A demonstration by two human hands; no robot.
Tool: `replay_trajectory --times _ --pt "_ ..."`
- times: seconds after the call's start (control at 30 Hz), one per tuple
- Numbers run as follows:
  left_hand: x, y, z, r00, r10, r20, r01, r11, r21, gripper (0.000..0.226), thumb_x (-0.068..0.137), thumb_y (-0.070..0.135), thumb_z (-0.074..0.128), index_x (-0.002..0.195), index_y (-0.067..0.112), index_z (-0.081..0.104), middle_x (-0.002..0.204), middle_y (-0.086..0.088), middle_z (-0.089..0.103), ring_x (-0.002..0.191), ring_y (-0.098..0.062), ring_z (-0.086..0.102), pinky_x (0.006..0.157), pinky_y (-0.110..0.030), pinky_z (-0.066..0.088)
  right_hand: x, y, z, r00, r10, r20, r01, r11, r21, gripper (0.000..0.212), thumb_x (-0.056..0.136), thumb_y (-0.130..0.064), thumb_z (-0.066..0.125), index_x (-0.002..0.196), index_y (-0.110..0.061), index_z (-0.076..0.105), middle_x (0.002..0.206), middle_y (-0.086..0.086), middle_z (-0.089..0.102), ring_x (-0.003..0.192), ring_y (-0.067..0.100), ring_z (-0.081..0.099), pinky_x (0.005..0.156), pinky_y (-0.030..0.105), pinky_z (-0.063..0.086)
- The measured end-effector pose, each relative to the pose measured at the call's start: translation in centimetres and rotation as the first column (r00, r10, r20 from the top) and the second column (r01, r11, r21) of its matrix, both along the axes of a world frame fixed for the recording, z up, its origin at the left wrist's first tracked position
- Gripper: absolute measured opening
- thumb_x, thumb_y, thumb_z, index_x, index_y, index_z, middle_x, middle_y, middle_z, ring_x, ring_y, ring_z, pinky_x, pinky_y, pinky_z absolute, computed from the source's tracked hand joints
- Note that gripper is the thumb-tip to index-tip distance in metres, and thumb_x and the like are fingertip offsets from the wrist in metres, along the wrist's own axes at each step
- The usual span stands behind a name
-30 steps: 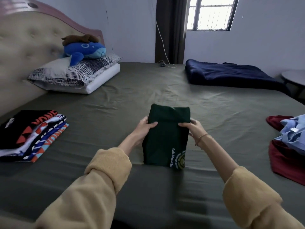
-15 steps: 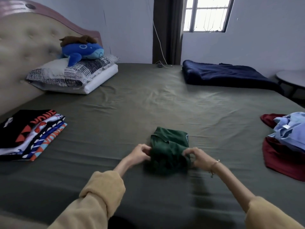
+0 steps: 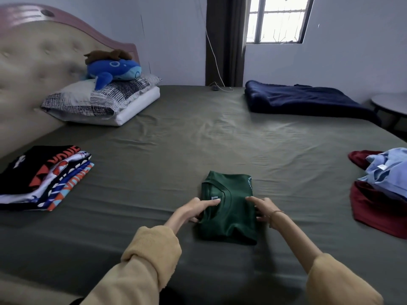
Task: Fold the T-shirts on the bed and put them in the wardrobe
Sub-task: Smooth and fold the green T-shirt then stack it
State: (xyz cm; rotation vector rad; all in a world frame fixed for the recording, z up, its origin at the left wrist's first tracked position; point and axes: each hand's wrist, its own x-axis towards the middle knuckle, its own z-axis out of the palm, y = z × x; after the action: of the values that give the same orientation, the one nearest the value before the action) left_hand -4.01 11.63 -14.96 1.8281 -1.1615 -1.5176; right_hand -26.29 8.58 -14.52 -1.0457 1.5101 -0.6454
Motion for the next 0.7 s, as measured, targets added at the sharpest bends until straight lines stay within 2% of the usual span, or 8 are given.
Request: replay_trajectory --times 0.1,0.17,0.27,0.37,0.43,0.5,0.57,0.7 --pt "-0.2 -0.3 -0.7 0.991 0.069 -0.113 -0.072 0.997 -0.022 0.103 0.049 0.059 0.084 0.129 0.002 0.051 0.116 -0.008 0.066 0.102 -0.021 0.066 0.085 -0.033 0.055 0.7 -0.2 0.4 0.993 -0.022 0.112 0.015 0.998 0.065 0.042 0.076 -0.03 0.072 0.105 -0.004 0.058 0.09 0.01 0.066 0.075 0.022 0.06 0.062 0.026 0.045" --pt "-0.7 0.0 -0.3 0.97 0.097 -0.223 -0.108 0.993 -0.037 0.077 0.069 0.039 0.082 0.129 0.001 0.051 0.116 -0.012 0.066 0.104 -0.025 0.065 0.092 -0.037 0.053 1.2 -0.2 0.7 0.978 -0.001 0.208 -0.023 0.993 0.112 0.043 0.07 -0.03 0.068 0.105 -0.005 0.063 0.096 0.012 0.069 0.081 0.027 0.063 0.072 0.03 0.047" --pt "-0.9 0.5 0.2 0.937 0.047 -0.347 -0.082 0.993 -0.085 0.034 0.091 0.011 0.061 0.123 0.01 0.051 0.117 -0.011 0.063 0.107 -0.025 0.061 0.093 -0.037 0.051 1.6 0.3 1.4 0.934 0.022 0.358 -0.074 0.988 0.132 0.026 0.077 -0.022 0.053 0.094 -0.007 0.067 0.087 0.011 0.069 0.076 0.026 0.062 0.072 0.031 0.047" --pt "0.7 0.6 1.3 0.926 0.009 -0.377 -0.057 0.992 -0.116 0.029 0.094 0.008 0.054 0.121 0.018 0.049 0.117 -0.007 0.062 0.106 -0.023 0.06 0.092 -0.035 0.05 2.4 0.3 2.3 0.899 0.062 0.434 -0.13 0.983 0.13 0.023 0.078 -0.021 0.05 0.085 -0.007 0.067 0.077 0.01 0.07 0.069 0.025 0.062 0.065 0.029 0.045" --pt "2.3 0.7 1.6 0.924 0.013 -0.383 -0.064 0.991 -0.119 0.031 0.095 0.007 0.053 0.124 0.017 0.047 0.119 -0.009 0.062 0.108 -0.024 0.06 0.094 -0.037 0.05 3.5 0.2 2.8 0.903 0.088 0.421 -0.156 0.979 0.13 0.028 0.069 -0.025 0.055 0.087 -0.008 0.067 0.076 0.009 0.07 0.069 0.024 0.061 0.064 0.027 0.044" --pt "4.2 0.8 2.1 0.922 0.035 -0.386 -0.085 0.99 -0.113 0.033 0.095 0.006 0.051 0.127 0.015 0.047 0.124 -0.013 0.06 0.113 -0.028 0.059 0.098 -0.042 0.047 5.3 0.1 3.3 0.886 0.107 0.451 -0.177 0.977 0.116 0.025 0.074 -0.021 0.052 0.09 -0.007 0.066 0.077 0.008 0.071 0.069 0.023 0.063 0.062 0.026 0.047" --pt "6.2 0.8 2.7 0.918 0.059 -0.392 -0.115 0.986 -0.121 0.033 0.095 0.007 0.05 0.128 0.012 0.048 0.126 -0.014 0.06 0.114 -0.028 0.058 0.101 -0.043 0.045 7.2 0.0 3.7 0.834 0.109 0.54 -0.191 0.977 0.098 0.025 0.081 -0.015 0.046 0.093 -0.005 0.066 0.083 0.011 0.072 0.072 0.023 0.066 0.068 0.029 0.05" --pt "12.0 1.7 4.7 0.924 0.101 -0.369 -0.159 0.978 -0.132 0.026 0.099 0.014 0.04 0.119 0.012 0.057 0.119 -0.009 0.064 0.11 -0.023 0.059 0.101 -0.036 0.045 12.7 0.0 4.8 0.764 0.135 0.631 -0.24 0.967 0.083 0.031 0.077 -0.015 0.049 0.101 -0.002 0.065 0.094 0.015 0.071 0.078 0.026 0.066 0.079 0.034 0.05"
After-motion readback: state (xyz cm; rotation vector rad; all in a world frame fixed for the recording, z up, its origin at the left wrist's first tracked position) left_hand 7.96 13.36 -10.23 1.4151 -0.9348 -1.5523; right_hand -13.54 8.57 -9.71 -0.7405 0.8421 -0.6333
